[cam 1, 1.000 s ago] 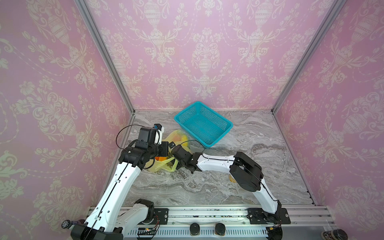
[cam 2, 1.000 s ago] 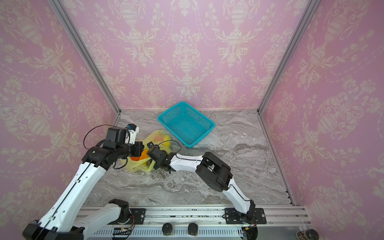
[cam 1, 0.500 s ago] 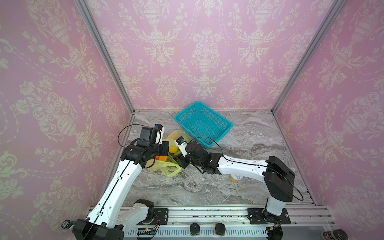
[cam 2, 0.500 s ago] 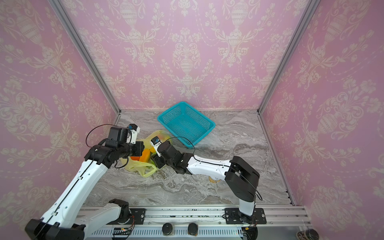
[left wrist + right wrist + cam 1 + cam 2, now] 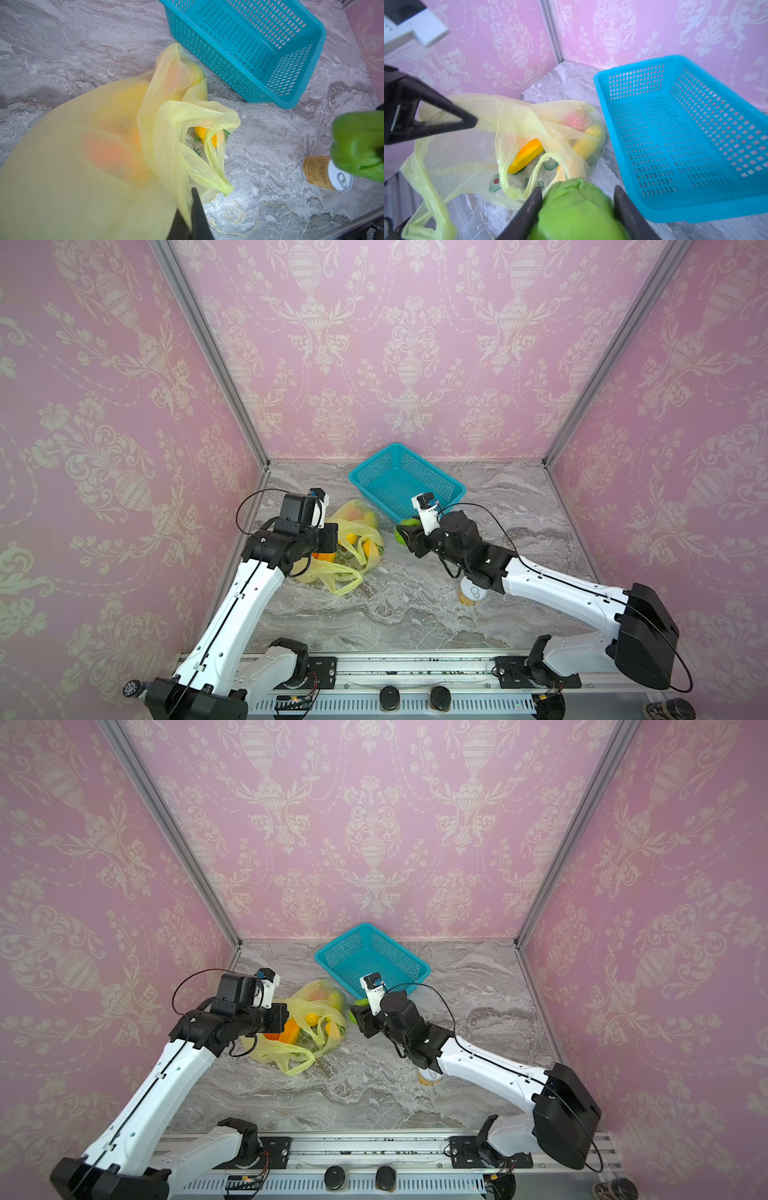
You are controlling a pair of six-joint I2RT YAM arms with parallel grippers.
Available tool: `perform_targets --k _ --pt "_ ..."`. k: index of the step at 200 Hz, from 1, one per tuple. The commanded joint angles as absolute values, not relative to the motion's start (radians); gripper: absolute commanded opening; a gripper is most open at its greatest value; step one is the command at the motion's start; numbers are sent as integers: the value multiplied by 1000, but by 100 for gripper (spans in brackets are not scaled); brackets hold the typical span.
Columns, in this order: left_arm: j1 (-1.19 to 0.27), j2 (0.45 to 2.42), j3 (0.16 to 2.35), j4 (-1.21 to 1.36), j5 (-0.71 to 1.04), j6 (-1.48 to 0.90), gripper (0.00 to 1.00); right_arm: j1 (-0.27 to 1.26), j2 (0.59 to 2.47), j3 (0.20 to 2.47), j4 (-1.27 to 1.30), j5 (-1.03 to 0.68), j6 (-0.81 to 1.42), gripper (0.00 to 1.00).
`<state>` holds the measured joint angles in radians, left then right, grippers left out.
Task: Untie the knot of the plastic bag and take out the fruit
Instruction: 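Grasp the green apple with the right gripper and lift it out, then carry the green apple over the teal basket and release it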
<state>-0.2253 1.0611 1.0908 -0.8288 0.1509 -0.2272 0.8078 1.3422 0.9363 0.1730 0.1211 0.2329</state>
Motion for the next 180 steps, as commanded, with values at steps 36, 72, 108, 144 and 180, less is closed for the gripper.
perform_targets --k 36,72,108,144,180 --pt "-240 1013 1064 -845 90 -234 0 598 1460 1019 106 90 282 21" --pt "-239 1043 1063 -844 97 -233 0 564 1722 1260 -39 118 234 19" --pt "-239 1044 1058 -842 74 -231 0 544 1906 1416 -135 131 236 16" --pt "-238 1034 1059 -843 74 -231 0 528 1967 1432 -152 160 255 13" --pt "-238 1034 1056 -841 75 -228 0 512 1925 1347 -96 197 283 13"
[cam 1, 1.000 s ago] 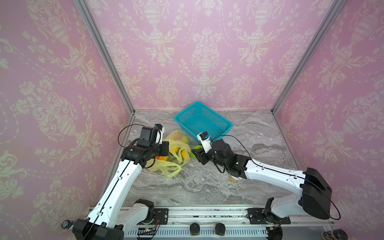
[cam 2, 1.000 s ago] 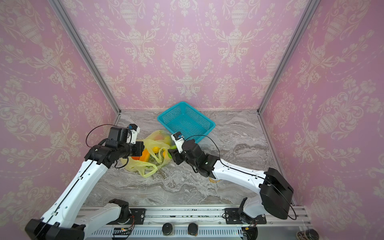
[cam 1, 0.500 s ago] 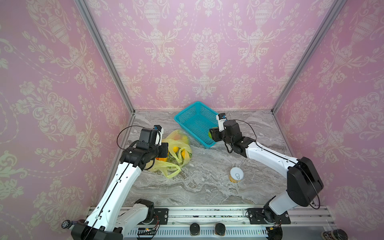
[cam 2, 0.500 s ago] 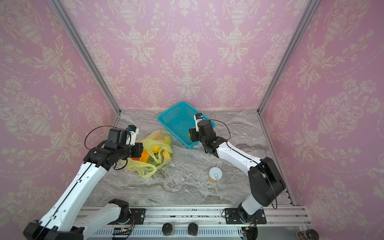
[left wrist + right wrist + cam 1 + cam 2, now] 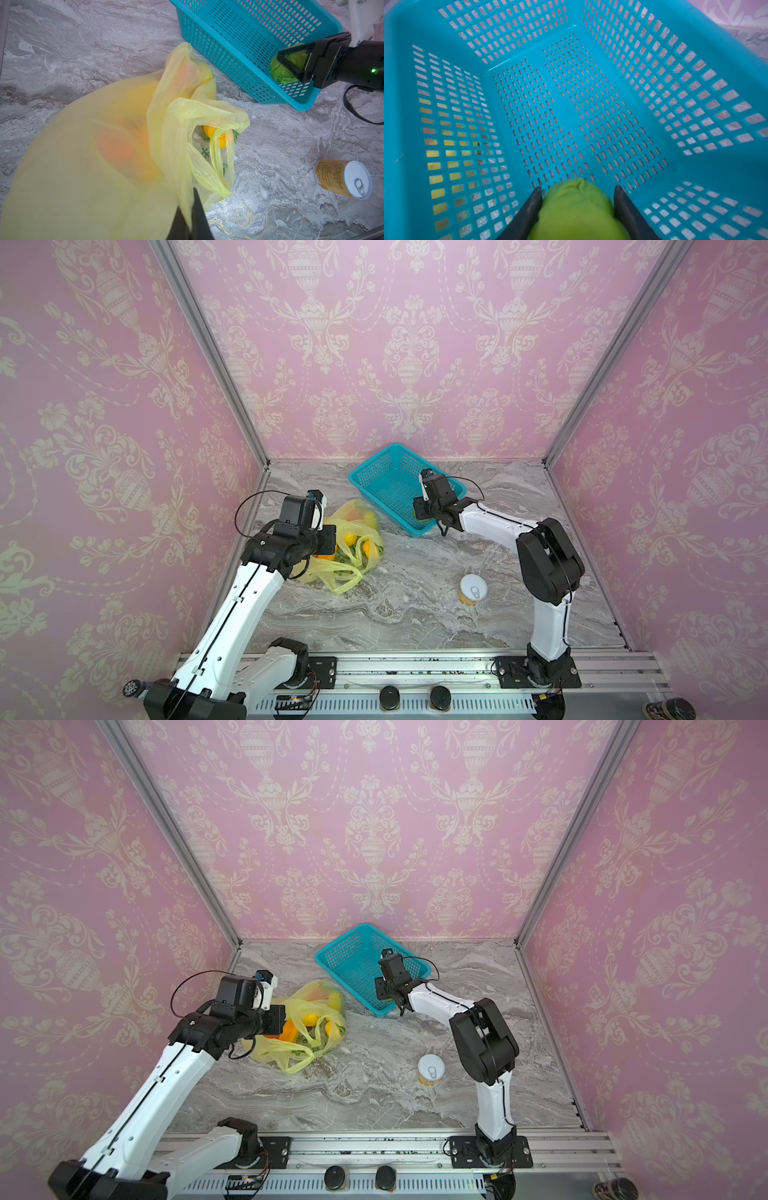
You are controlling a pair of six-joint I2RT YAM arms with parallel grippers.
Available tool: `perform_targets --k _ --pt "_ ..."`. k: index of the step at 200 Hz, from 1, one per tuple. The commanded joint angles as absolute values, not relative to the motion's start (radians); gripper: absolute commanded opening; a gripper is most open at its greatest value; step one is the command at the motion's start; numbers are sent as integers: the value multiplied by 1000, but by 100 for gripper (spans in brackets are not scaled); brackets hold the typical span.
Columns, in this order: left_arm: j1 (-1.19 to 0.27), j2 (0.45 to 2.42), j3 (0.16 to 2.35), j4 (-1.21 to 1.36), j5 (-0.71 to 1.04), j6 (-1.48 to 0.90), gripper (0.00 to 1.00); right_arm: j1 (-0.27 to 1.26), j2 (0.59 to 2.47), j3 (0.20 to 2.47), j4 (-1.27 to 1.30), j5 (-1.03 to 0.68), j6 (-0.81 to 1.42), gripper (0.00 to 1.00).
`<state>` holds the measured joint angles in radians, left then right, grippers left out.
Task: Untie the knot of the plastic bag and take out the fruit
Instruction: 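Carry the green apple over the teal basket and release it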
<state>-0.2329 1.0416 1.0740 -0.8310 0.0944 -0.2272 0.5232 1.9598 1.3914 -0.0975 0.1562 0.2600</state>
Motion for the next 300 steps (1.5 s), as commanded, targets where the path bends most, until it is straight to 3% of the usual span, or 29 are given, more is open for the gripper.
perform_targets --k 1,103,174,241,266,300 --pt "-238 1034 1055 -841 74 -228 0 512 1923 1345 -97 198 282 13" --pt "-238 1043 1051 -839 60 -224 0 459 1844 1141 -17 278 249 13" --pt "-237 1058 1048 -834 72 -225 0 423 1987 1356 -109 309 231 16" --pt "-238 1053 1045 -829 91 -224 0 371 2099 1531 -183 463 247 22" --pt "-238 1062 1042 -823 112 -222 0 370 2071 1421 -29 389 244 37" --pt "-238 1066 1040 -815 124 -219 0 368 2070 1406 -19 371 236 62"
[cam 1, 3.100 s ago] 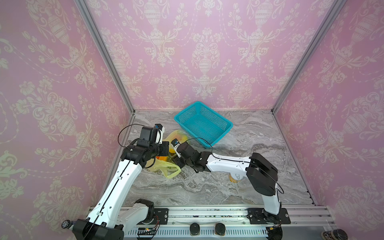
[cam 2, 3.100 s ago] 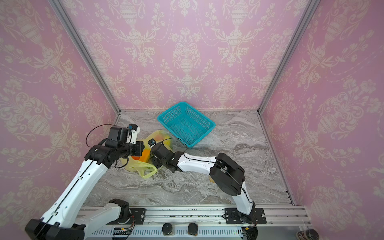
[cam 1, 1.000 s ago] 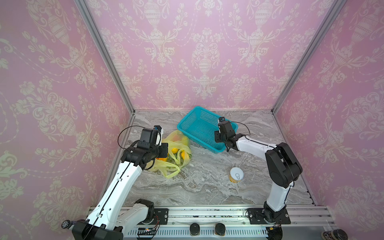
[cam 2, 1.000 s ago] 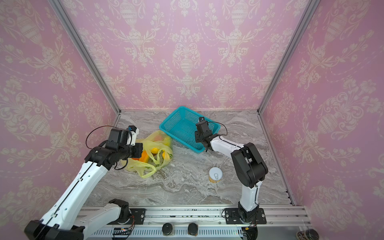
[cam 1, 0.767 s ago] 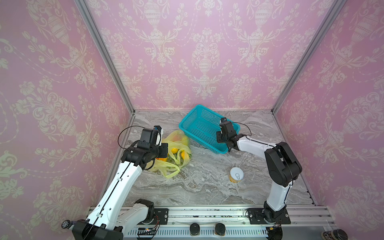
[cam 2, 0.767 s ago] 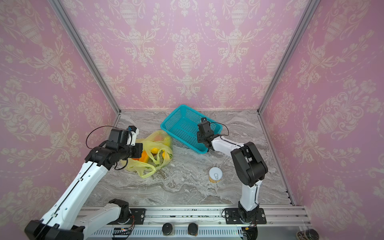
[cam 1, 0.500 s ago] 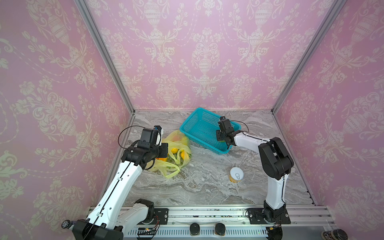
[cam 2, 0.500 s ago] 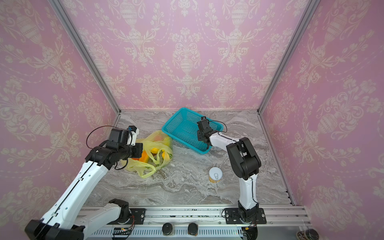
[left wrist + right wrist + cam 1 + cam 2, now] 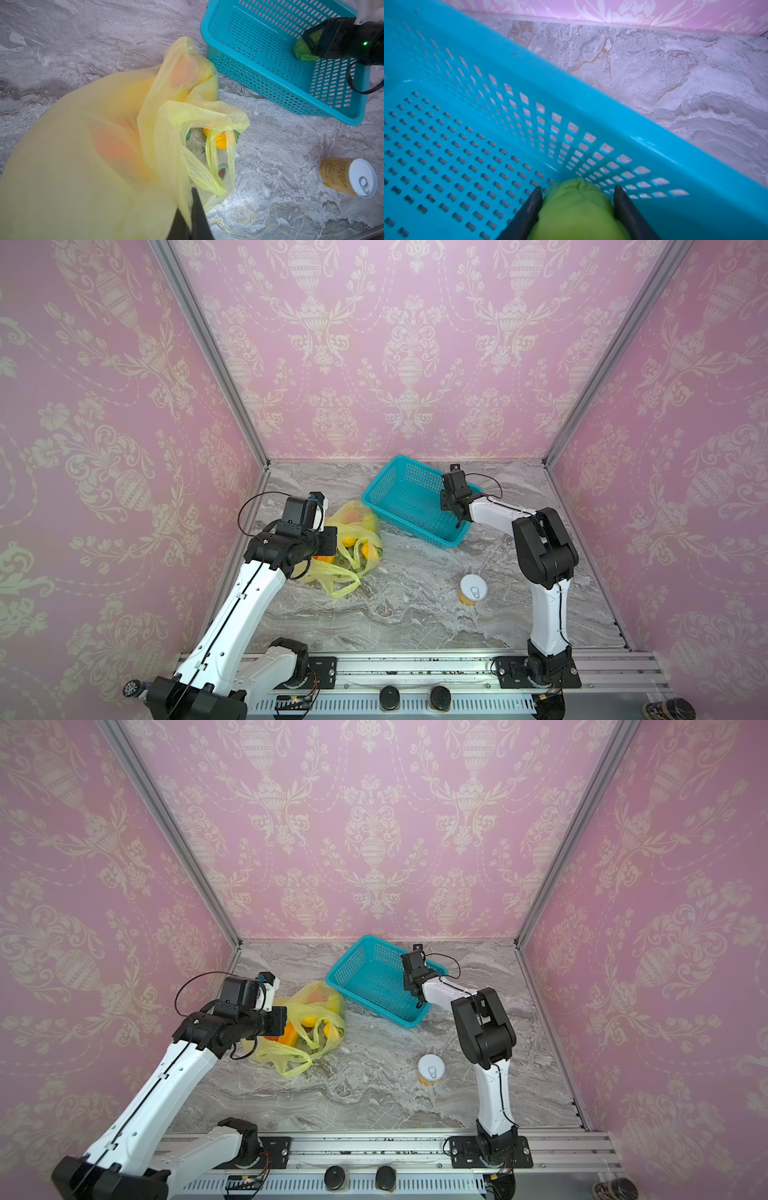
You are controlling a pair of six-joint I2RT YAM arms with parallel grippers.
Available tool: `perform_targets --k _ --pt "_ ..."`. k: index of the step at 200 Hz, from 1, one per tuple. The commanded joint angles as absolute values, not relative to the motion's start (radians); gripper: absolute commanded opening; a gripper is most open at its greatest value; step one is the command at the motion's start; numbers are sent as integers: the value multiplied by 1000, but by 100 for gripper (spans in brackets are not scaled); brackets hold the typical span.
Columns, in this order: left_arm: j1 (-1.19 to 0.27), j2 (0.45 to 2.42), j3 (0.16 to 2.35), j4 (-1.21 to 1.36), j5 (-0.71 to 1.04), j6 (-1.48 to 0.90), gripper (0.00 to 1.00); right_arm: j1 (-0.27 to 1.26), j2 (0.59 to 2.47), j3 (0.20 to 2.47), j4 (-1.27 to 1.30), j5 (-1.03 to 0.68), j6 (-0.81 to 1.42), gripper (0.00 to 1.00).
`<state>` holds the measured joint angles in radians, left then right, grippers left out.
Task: Untie the knot of the plastic bag and take out the fruit
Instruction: 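Carry the green apple over the teal basket and release it, then move the right gripper back into the yellow bag's opening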
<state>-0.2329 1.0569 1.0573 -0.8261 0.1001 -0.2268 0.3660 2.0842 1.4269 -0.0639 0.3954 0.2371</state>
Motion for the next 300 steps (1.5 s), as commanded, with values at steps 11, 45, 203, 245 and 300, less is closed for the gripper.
perform_targets --k 11,45,203,245,300 --pt "-237 1069 1039 -814 123 -218 0 368 2060 1393 -8 373 239 72" --pt "-237 1084 1036 -814 124 -216 0 368 1992 1338 12 332 227 83" --pt "-237 1095 1037 -819 115 -224 0 701 1315 808 296 -151 -28 46" --pt "-238 1092 1037 -819 116 -224 0 806 1329 738 416 -393 -103 42" --pt "-236 1089 1037 -818 117 -224 0 945 1446 825 309 -358 -258 35"
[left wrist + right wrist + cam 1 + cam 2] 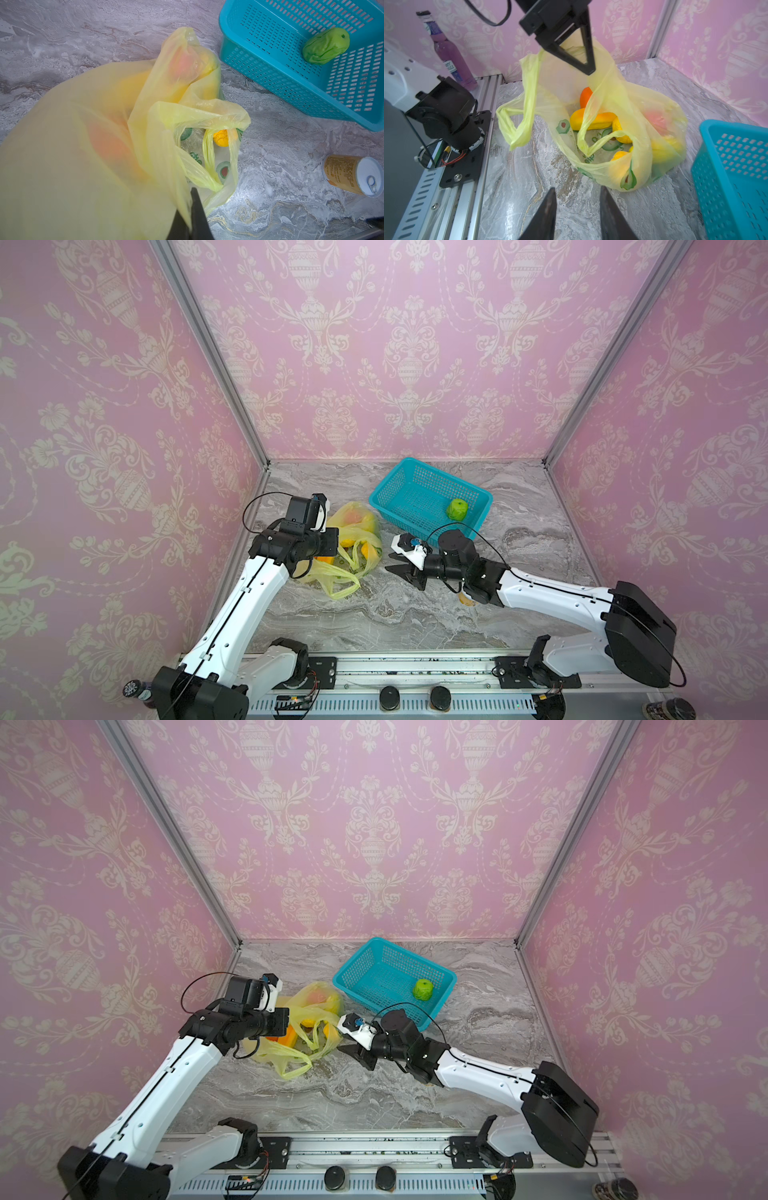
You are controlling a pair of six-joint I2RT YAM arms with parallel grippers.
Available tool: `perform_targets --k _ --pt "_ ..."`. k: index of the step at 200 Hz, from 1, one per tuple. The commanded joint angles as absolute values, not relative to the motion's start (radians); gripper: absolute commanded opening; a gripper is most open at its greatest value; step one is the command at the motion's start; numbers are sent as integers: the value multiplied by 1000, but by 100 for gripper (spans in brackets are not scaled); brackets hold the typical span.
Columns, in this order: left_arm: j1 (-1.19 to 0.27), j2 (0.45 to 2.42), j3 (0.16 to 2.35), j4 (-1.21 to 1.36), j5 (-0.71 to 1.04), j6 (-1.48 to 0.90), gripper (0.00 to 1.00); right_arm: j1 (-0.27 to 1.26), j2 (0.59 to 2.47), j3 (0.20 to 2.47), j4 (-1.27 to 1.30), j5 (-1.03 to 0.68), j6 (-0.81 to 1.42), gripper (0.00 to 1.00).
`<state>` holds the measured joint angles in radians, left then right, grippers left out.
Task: Untie the knot of the plastic bag and take out the fruit
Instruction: 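Move the right gripper back into the yellow bag's opening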
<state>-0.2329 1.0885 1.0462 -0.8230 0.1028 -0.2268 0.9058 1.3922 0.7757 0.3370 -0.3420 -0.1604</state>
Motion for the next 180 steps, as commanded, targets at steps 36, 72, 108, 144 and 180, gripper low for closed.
perform_targets --k 36,72,108,144,180 --pt "-237 1090 1037 -819 116 -224 0 1029 1583 934 227 -278 -333 26" --pt "-238 1089 1037 -818 119 -225 0 1057 1746 1076 186 -224 -308 17" --pt "-239 1083 1036 -818 124 -226 0 1059 1901 1248 176 -129 -217 13" --pt "-238 1081 1038 -818 135 -225 0 1060 2035 1398 147 -33 -130 13" --pt "-239 1075 1039 -817 147 -226 0 1060 2144 1531 106 38 -47 15"
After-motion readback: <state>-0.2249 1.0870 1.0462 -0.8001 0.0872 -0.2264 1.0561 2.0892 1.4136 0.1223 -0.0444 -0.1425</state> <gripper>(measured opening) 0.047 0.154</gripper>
